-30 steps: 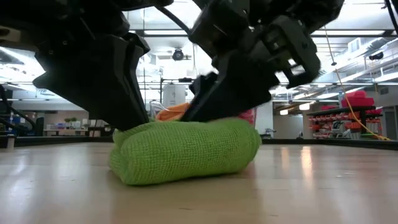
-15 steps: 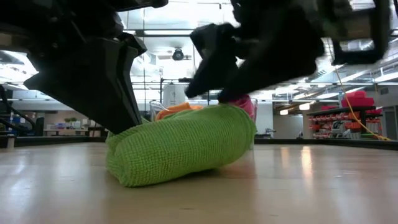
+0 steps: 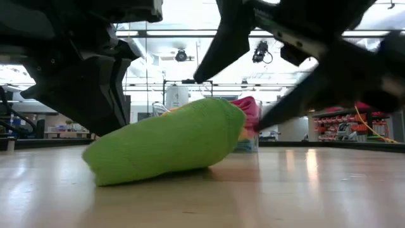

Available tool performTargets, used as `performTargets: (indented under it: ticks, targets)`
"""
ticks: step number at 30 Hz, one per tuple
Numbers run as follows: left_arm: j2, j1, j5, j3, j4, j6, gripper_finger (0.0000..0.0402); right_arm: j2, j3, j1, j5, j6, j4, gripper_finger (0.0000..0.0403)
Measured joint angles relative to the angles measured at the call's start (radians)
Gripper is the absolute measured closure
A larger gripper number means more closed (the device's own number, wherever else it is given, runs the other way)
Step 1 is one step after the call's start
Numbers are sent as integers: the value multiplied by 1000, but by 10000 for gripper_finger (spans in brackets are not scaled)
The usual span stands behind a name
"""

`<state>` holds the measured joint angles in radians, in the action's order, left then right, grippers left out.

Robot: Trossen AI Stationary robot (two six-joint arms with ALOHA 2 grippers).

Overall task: Fold microfiber towels
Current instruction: Put the folded green microfiber cloth into the transparent bin

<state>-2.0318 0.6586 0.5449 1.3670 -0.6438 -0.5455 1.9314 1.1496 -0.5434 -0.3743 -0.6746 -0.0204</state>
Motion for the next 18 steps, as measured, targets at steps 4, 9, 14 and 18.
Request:
performTargets:
  ticks: [4,9,14,18]
  targets:
    - [0,-1,0,0,-13,-21,379,26,0,5,-20,-109,27,48]
    - [0,-1,0,0,-9,-25,391,70,-1,23,-36,-218,73,47]
    - [0,-5,0,0,-11,-28,389,96,-1,44,-35,-279,113,47]
    - [0,-10,-1,0,-12,-38,377,109,-1,69,-31,-307,152,47]
